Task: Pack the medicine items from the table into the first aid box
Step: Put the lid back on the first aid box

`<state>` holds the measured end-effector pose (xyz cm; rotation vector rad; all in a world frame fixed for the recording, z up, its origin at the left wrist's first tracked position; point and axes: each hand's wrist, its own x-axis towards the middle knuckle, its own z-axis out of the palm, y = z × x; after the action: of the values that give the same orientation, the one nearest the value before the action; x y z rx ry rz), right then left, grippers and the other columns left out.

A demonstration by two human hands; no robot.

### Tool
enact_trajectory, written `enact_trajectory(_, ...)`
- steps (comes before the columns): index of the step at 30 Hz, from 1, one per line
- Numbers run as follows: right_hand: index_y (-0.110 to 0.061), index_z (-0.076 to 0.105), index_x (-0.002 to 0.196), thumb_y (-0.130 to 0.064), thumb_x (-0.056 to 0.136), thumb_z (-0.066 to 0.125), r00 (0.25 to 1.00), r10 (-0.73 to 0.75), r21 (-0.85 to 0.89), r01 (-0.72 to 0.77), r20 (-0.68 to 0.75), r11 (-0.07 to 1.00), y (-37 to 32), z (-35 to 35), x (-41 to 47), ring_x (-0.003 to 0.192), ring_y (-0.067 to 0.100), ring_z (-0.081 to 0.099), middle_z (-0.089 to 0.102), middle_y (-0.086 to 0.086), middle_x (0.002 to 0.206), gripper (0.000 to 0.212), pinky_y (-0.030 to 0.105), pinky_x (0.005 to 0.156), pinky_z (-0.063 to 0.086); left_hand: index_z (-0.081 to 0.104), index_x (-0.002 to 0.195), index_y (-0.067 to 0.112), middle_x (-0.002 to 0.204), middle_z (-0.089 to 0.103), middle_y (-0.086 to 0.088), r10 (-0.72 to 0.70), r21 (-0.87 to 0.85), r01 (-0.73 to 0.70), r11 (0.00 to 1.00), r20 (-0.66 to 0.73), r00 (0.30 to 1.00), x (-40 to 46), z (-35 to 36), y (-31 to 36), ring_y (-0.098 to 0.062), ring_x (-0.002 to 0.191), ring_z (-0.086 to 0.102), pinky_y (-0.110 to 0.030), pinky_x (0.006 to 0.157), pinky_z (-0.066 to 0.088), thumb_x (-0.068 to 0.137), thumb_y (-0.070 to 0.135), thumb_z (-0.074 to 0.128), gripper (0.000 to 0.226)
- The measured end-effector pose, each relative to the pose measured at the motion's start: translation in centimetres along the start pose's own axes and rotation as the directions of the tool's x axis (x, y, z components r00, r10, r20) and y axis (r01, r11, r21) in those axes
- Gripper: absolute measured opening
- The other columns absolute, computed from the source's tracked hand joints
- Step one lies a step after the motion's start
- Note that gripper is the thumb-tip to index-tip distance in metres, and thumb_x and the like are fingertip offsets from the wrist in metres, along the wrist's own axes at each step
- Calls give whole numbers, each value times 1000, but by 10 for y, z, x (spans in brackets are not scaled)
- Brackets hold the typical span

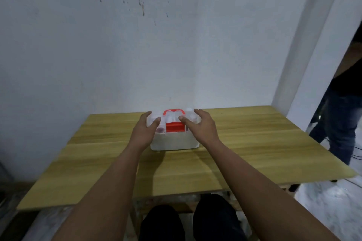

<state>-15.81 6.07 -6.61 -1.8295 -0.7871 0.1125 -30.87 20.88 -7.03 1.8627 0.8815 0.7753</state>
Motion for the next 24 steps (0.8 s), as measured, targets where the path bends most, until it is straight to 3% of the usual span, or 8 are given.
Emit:
enact_trajectory(7,-21,37,155,-48,72,89,997,-19,33,17,68,999,14,1,-4,146,18,36,36,0,162,102,28,109,35,41,151,30,156,43,-2,-6,-61,3,998,-56,998,4,6,-6,-29,138,45,-44,106,45,96,50,60,61)
enact_trajectory(11,-20,33,157,-47,72,89,1000,-18,15,17,16,1000,14,11,-1,145,22,37,35,2,161,105,35,112,40,38,154,27,154,46,-3,-31,-111,24,994,-59,998,6,9,-11,-30,134,50,-53,102,51,93,54,61,70)
enact_trajectory(13,-19,30,159,-48,71,90,1000,12,47,-13,10,999,16,15,3,146,22,36,34,1,162,111,38,113,41,40,153,25,150,49,-1,-40,-119,31,992,-66,997,12,12,-11,-27,130,52,-49,102,51,93,54,61,70)
enact_trajectory(18,-30,42,148,-72,50,89,992,118,124,-124,53,985,26,19,29,130,21,57,57,-5,143,116,44,100,56,53,143,21,120,55,8,-39,-150,34,988,-31,999,32,23,-5,-18,107,57,-34,81,51,98,44,60,51)
enact_trajectory(21,-28,42,147,-77,45,89,989,133,137,-140,61,981,40,21,57,129,20,57,57,-4,143,122,46,102,54,48,149,13,134,57,2,-61,-139,57,989,-22,998,57,30,-5,-26,120,57,-40,95,52,97,45,62,63)
enact_trajectory(24,-26,37,151,-76,47,88,988,132,149,-143,80,978,45,22,81,131,19,54,53,-5,147,126,45,106,51,38,155,15,154,47,-3,-84,-136,82,987,-7,996,82,38,-3,-27,133,51,-49,106,48,93,53,63,78)
